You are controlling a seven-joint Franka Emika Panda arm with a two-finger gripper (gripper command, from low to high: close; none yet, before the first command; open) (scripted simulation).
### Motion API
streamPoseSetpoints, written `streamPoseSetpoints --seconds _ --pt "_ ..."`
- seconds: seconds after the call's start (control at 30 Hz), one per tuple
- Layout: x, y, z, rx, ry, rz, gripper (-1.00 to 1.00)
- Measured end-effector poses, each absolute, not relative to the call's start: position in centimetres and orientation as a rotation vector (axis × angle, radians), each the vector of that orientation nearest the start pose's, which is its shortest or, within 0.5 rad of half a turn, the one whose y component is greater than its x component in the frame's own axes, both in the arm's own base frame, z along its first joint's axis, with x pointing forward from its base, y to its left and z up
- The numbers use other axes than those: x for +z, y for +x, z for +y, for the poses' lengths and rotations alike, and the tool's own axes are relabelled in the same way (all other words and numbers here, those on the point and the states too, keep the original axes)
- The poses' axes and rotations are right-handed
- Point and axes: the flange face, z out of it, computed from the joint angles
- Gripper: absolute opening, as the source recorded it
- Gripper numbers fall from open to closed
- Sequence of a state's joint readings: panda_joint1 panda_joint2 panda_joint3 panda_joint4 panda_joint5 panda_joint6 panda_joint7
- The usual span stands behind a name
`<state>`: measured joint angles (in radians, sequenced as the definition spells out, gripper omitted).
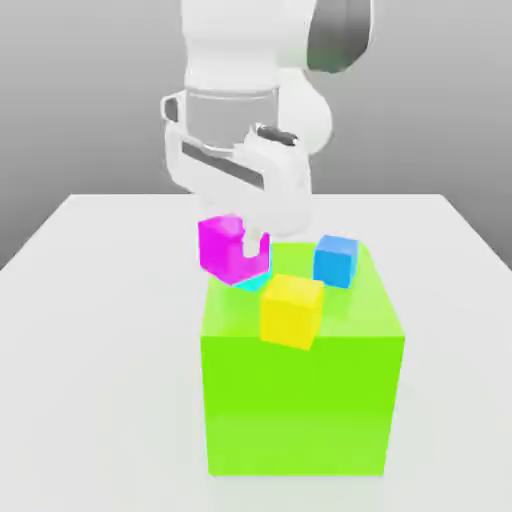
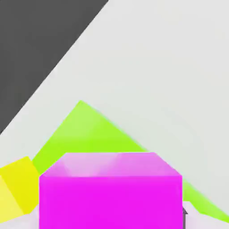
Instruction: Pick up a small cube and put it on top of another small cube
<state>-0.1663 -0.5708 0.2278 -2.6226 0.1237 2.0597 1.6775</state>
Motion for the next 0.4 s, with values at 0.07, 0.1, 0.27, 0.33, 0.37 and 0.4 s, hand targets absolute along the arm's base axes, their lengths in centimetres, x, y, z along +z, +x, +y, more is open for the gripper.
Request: streamPoseSetpoints --seconds 0.07,0.1,0.27,0.33,0.37,0.4 --pt "44.4 34.9 6.0 -0.009 -2.047 2.387 -1.0" --pt "45.1 33.9 7.6 -0.005 -2.038 2.392 -1.0" --pt "41.1 32.3 9.9 0.003 -2.025 2.397 -1.0" --pt "40.2 32.2 9.9 0.003 -2.025 2.398 1.0" --pt "40.2 32.2 9.9 0.003 -2.025 2.398 1.0" --pt "40.2 32.2 9.9 0.003 -2.025 2.398 1.0"
